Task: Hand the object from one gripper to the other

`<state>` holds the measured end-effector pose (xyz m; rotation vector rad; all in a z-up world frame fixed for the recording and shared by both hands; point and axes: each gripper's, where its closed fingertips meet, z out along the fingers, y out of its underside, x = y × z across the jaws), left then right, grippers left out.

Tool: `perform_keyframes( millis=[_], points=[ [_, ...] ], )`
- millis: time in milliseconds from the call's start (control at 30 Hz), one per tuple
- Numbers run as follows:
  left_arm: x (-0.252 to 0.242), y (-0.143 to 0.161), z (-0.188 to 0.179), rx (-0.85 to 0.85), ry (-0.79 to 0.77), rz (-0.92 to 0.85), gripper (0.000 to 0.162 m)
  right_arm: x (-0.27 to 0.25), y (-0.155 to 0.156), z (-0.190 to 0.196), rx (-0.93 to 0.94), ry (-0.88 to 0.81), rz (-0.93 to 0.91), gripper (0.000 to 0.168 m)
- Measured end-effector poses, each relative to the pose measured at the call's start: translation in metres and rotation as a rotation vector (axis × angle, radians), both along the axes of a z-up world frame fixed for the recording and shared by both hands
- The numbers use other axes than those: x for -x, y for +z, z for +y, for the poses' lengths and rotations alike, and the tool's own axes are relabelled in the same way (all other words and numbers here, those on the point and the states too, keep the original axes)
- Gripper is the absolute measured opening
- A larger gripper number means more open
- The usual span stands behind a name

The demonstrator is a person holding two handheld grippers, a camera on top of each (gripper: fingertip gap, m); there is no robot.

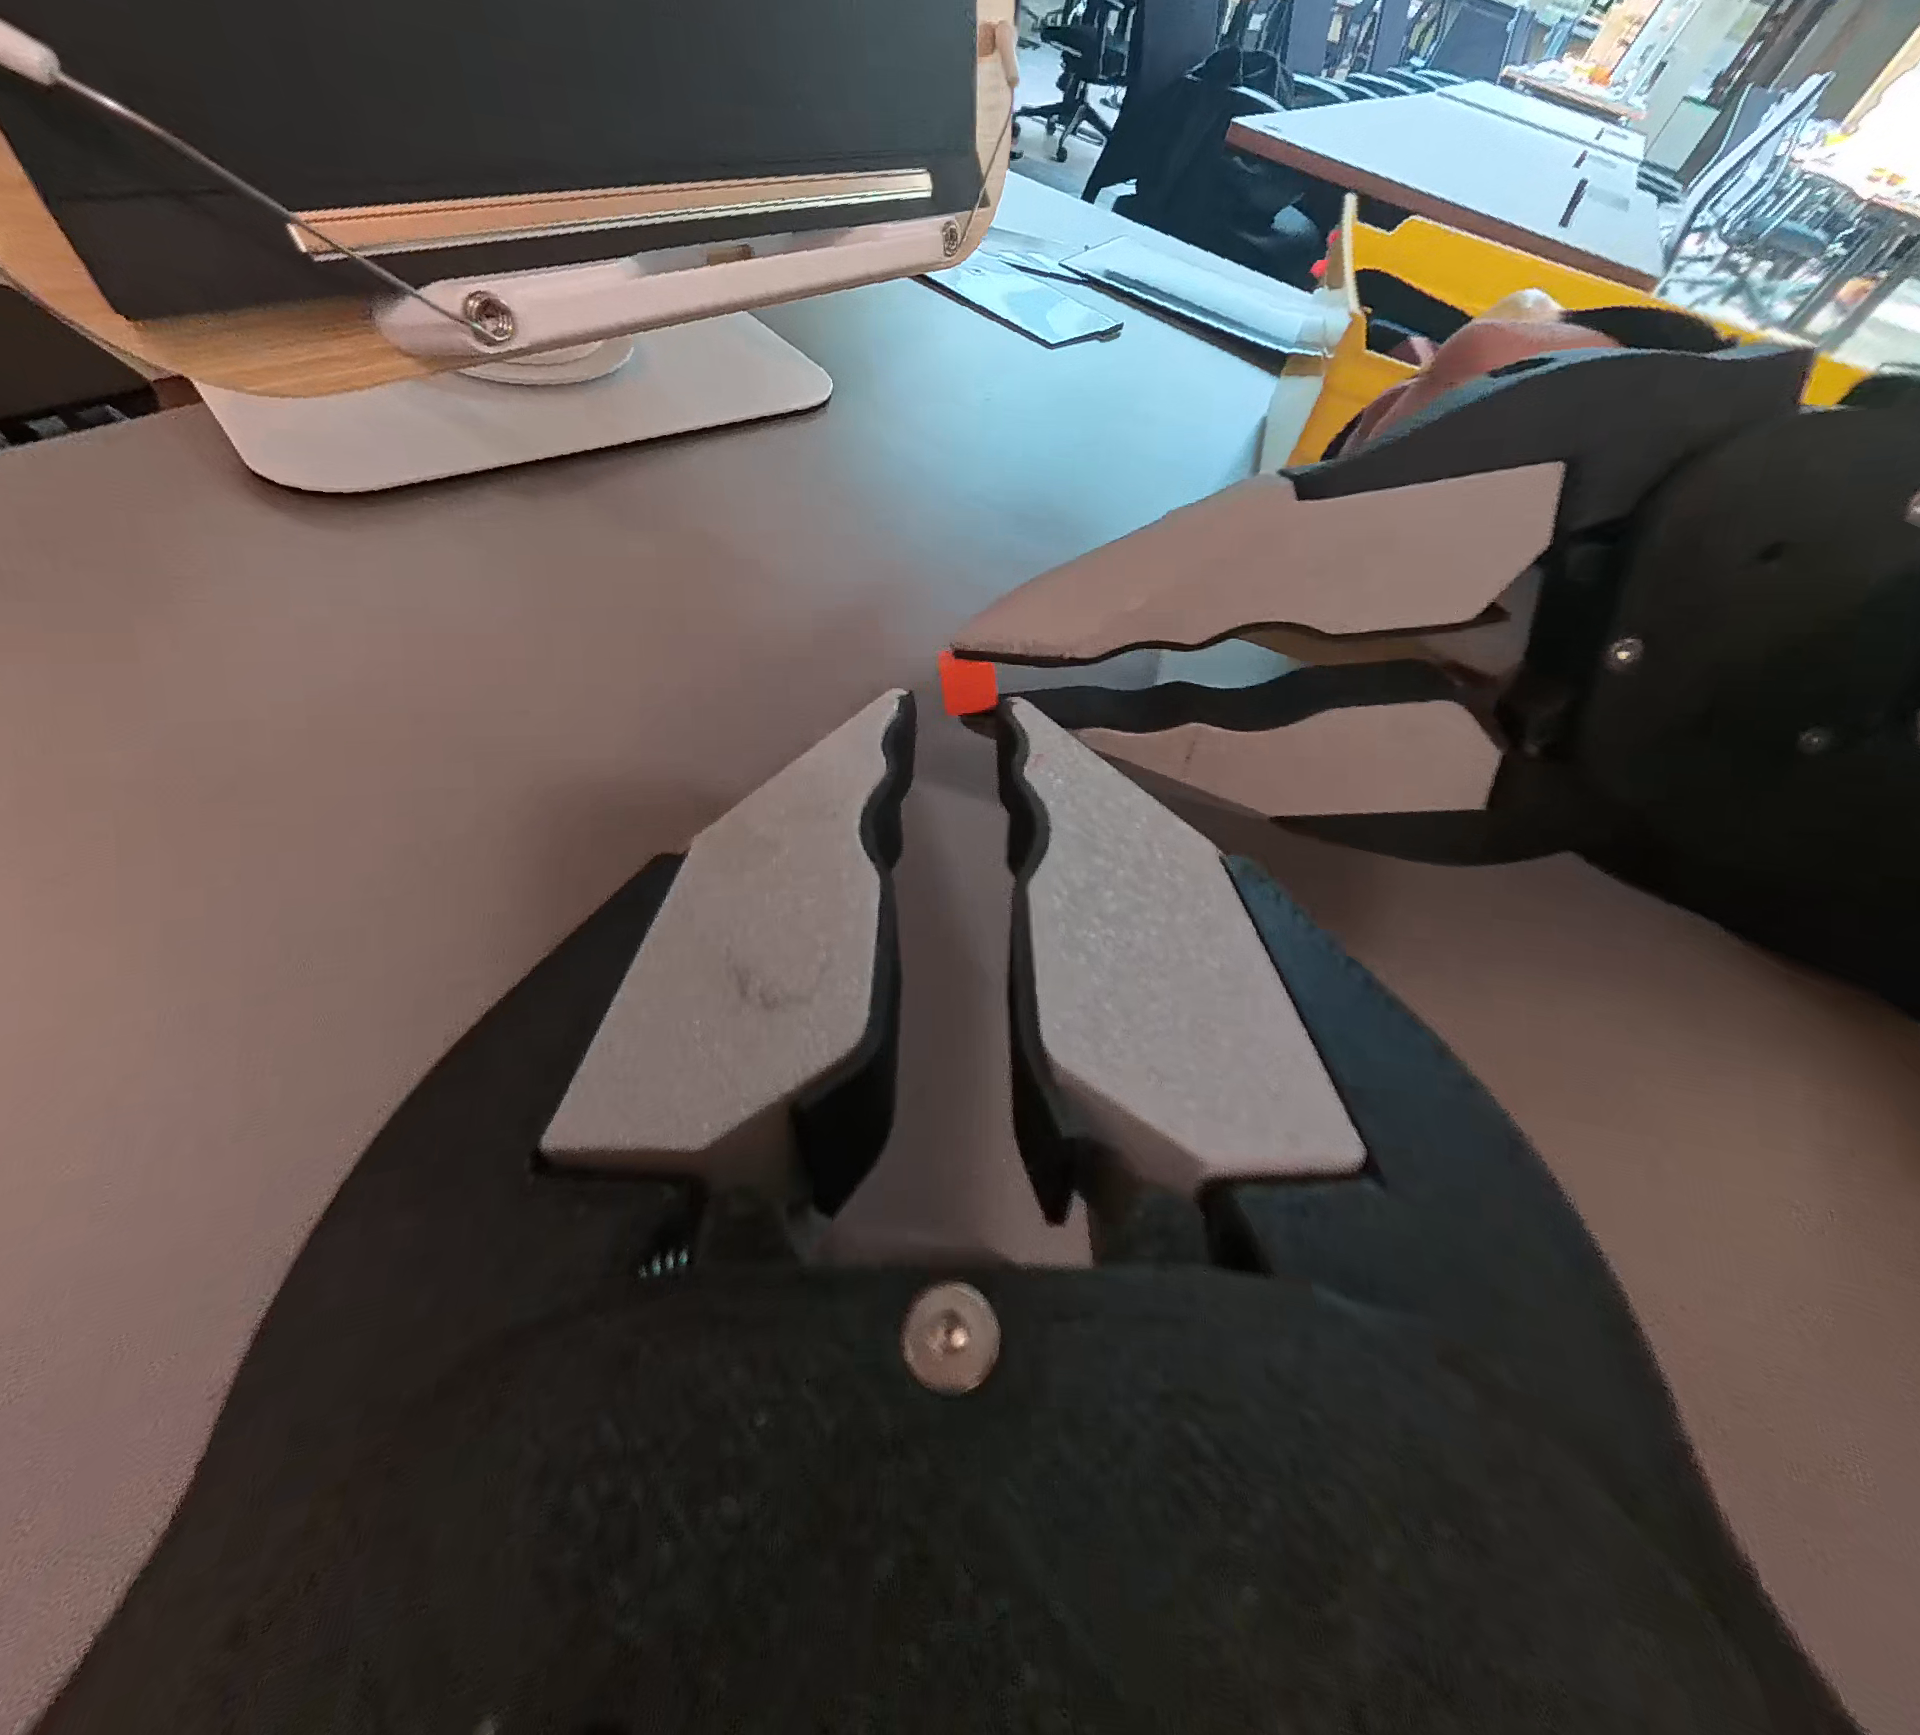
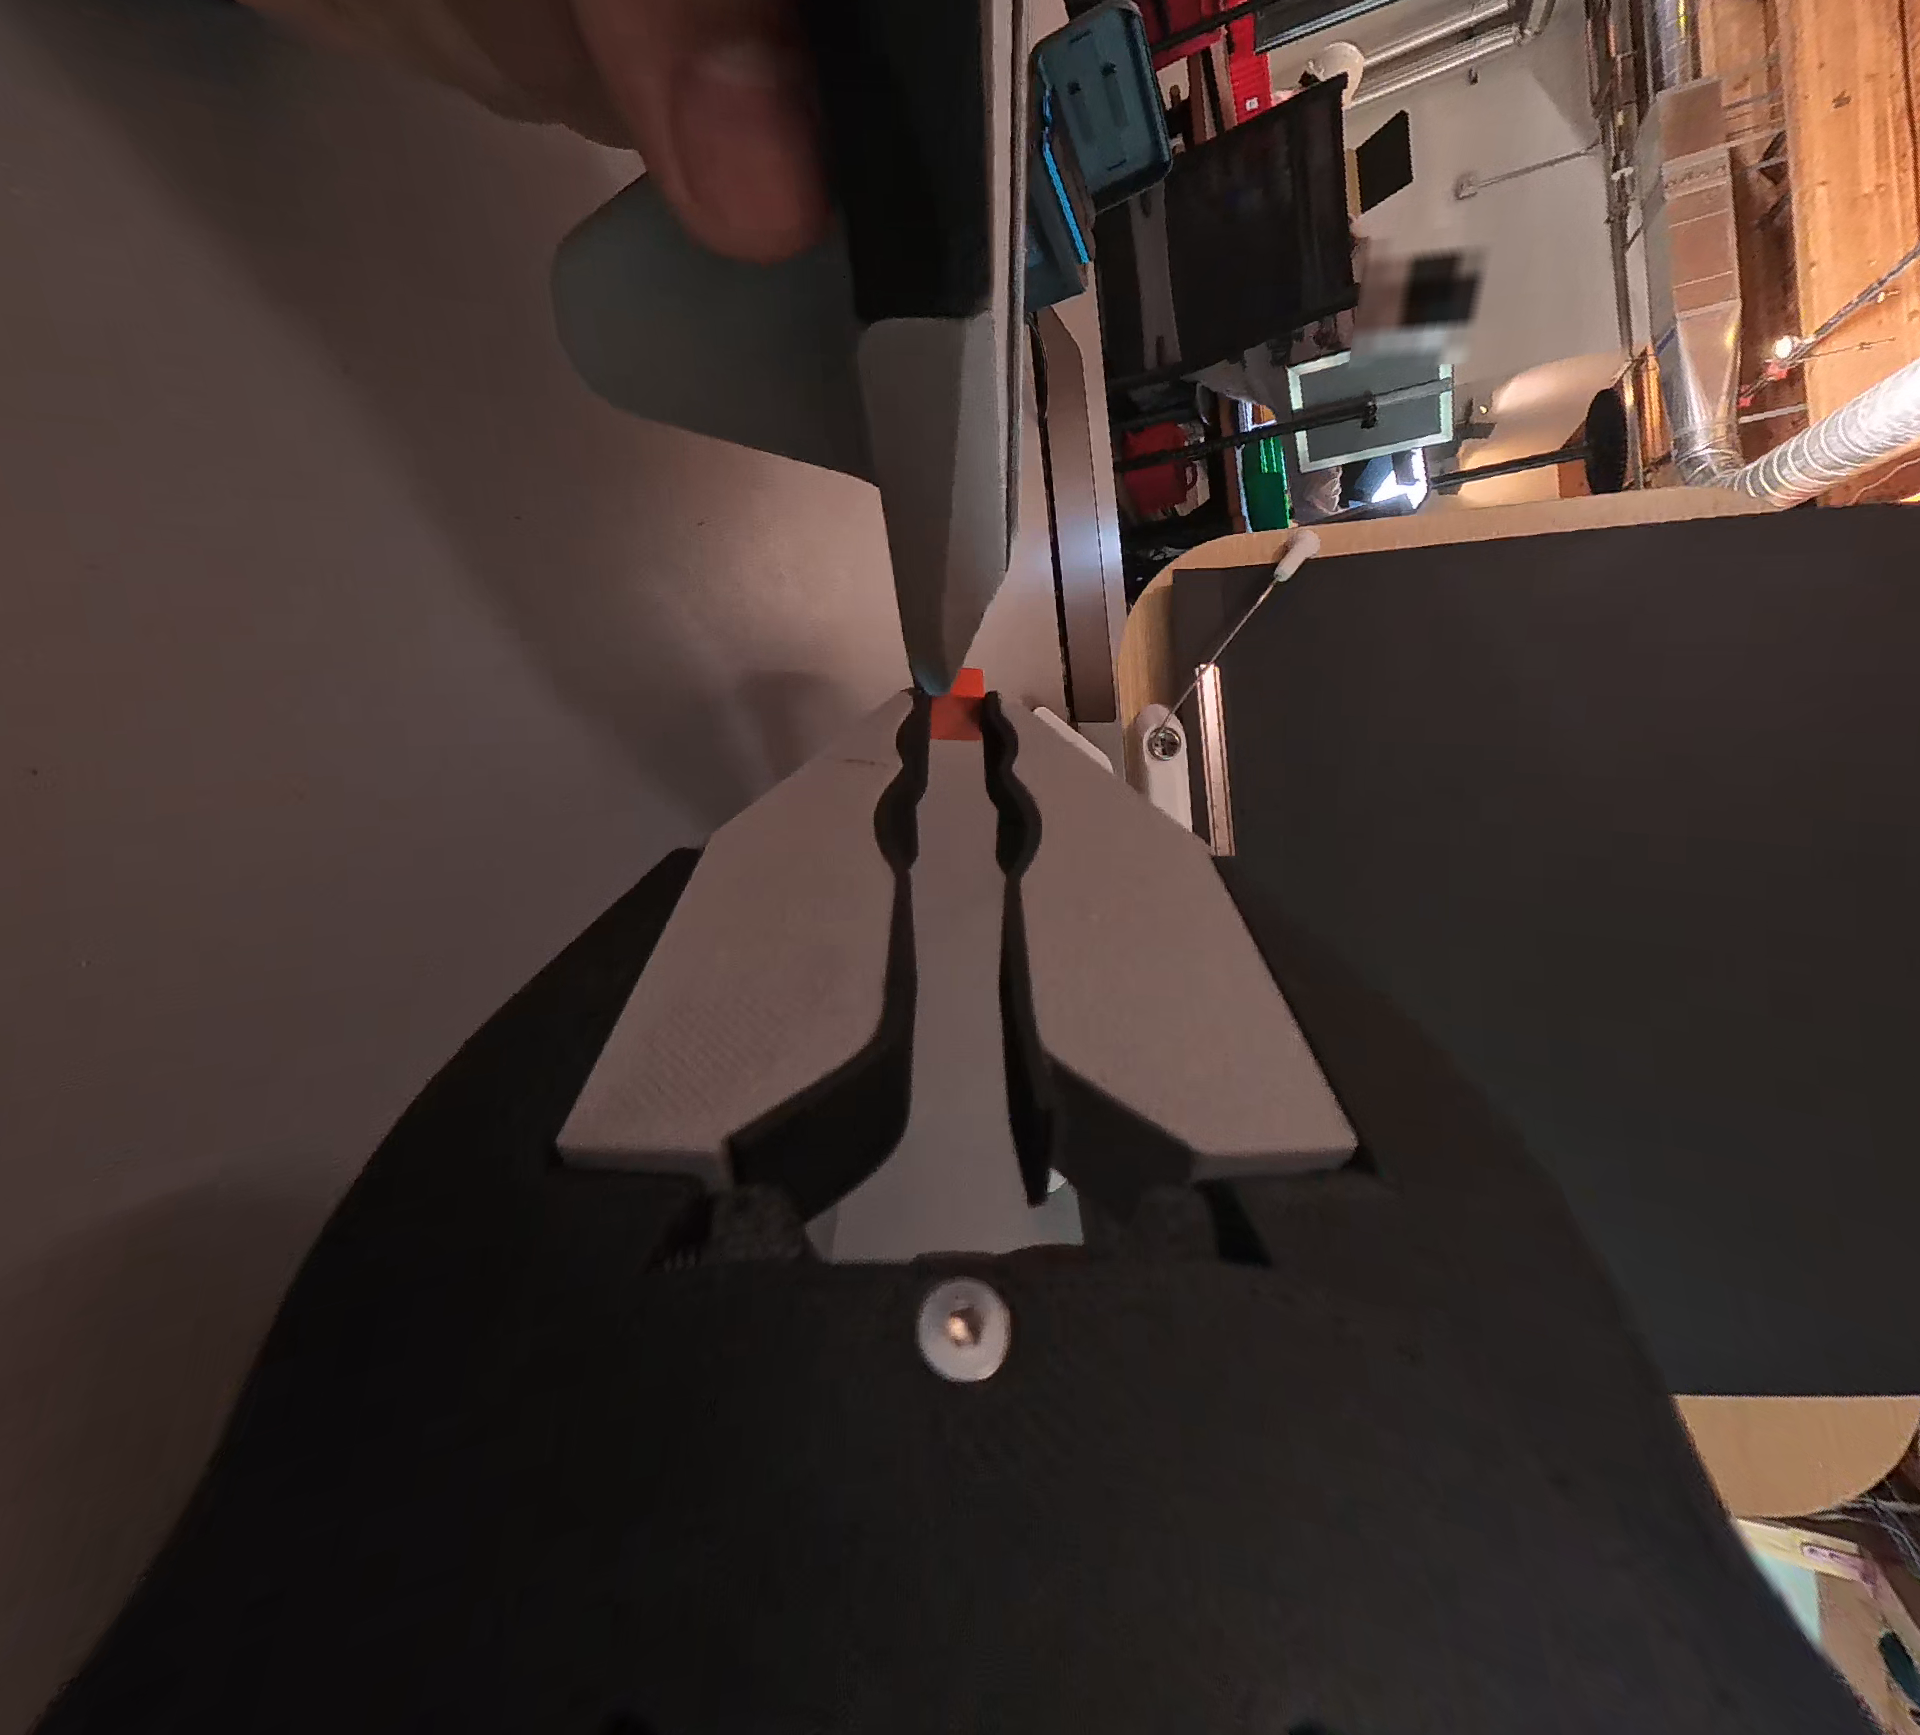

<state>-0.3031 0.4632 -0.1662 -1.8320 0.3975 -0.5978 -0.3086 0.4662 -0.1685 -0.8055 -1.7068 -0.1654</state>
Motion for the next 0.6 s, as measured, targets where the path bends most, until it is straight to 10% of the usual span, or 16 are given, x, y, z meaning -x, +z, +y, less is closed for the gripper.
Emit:
perform_keyframes(
  millis=[600],
  points=[
    [-0.008, 0.005, -0.007, -0.011, -0.079, -0.037, 0.017, 0.003, 0.004, -0.009, -0.043, 0.021, 0.008, 0.007]
  ],
)
